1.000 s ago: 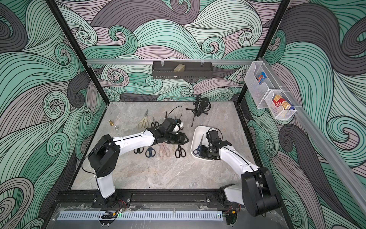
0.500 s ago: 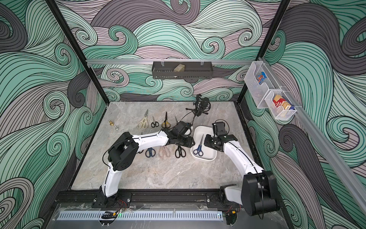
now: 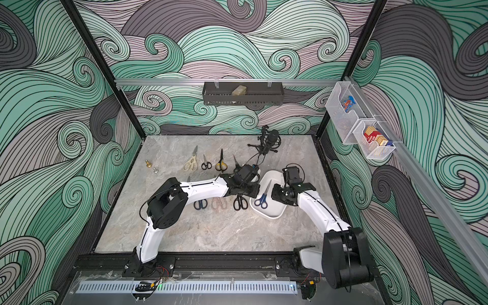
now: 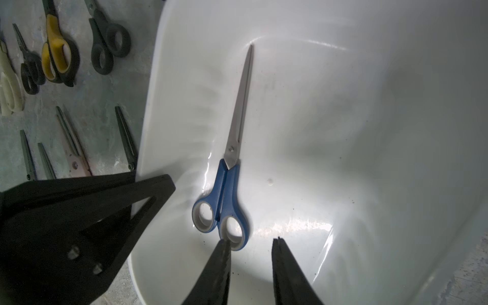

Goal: Take the scissors out of the storage box
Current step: Adjust the storage box at the center of the board, then pick up the scissors from the storage box.

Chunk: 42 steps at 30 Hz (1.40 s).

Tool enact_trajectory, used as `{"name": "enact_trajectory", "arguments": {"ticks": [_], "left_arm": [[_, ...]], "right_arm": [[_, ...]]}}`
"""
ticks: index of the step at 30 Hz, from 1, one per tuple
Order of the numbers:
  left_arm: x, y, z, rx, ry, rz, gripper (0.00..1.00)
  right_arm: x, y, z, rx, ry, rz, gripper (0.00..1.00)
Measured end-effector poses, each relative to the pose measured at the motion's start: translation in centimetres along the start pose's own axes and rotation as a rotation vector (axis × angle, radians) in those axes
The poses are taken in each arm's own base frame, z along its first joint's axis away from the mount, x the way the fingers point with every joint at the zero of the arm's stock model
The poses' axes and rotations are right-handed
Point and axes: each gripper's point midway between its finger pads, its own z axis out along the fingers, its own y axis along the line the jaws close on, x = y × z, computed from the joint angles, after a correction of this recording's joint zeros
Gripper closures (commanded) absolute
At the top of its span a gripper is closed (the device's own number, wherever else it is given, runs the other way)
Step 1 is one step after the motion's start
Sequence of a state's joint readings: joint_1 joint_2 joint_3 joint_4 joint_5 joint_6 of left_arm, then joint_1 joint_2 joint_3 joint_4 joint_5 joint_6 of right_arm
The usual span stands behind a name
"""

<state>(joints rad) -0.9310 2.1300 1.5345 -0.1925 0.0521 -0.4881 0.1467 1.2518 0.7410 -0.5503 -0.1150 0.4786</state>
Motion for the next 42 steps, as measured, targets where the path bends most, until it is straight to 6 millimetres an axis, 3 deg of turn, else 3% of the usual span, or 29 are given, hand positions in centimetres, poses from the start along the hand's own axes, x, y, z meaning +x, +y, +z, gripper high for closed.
{"name": "enact_trajectory", "arguments": {"ticks": [7, 18, 27, 42], "left_arm": [[0.7, 1.4, -1.8, -0.038, -0.111, -0.042, 1.0], [0.7, 2.2, -3.7, -0.095, -0.234, -0.047, 1.0], [0.3, 2.6, -4.5, -0.121, -0.285, -0.05, 1.0], [0.2, 2.6, -4.5, -0.121, -0.286, -0.047, 1.0]], "right_arm": [[1.0, 0.7, -0.7, -0.052, -0.04, -0.021, 0.72], [3.4, 3.2, 1.5, -0.062, 0.043, -0.131, 0.72], [4.6, 4.5, 1.7, -0.067, 0.057, -0.185, 0.71], [5.9, 3.3, 3.7, 0.058, 0.09, -0.219, 0.69]]}}
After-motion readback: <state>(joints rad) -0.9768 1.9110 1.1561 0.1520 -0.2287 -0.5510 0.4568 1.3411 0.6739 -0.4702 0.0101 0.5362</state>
